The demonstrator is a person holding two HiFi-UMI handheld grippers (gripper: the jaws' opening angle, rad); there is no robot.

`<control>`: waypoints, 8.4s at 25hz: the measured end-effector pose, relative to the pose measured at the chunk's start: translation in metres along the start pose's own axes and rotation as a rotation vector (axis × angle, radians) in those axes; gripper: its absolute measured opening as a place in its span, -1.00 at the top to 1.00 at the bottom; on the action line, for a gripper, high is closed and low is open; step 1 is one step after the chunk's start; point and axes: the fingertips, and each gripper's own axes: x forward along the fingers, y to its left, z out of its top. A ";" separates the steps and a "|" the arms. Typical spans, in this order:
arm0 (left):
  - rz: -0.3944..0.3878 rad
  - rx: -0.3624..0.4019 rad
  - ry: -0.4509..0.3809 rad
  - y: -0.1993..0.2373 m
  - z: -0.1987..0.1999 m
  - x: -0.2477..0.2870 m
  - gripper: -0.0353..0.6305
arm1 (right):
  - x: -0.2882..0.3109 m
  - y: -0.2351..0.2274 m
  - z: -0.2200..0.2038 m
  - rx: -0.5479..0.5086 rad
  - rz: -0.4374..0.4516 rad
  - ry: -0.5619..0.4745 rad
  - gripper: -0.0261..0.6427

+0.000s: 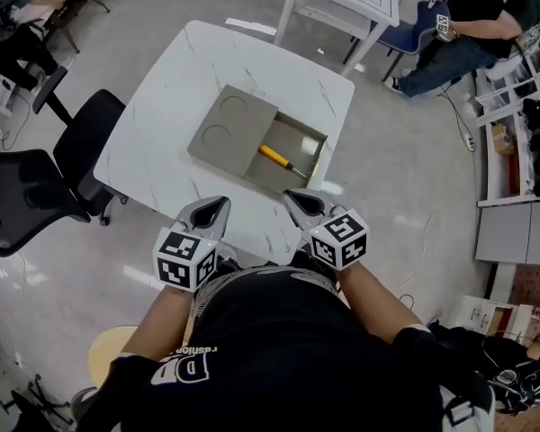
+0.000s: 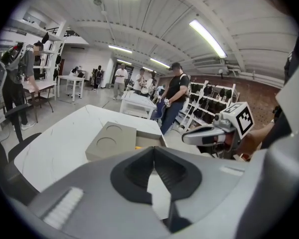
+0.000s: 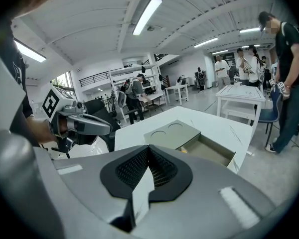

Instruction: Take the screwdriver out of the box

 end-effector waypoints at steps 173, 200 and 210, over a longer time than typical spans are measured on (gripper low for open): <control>0.069 0.013 -0.084 -0.040 0.028 0.002 0.72 | -0.051 -0.023 0.054 0.044 0.101 -0.244 0.70; 0.060 0.035 -0.095 -0.048 0.030 -0.002 0.72 | -0.049 -0.014 0.053 0.012 0.117 -0.229 0.70; 0.056 0.035 -0.096 -0.049 0.032 -0.002 0.72 | -0.050 -0.014 0.052 0.009 0.117 -0.226 0.70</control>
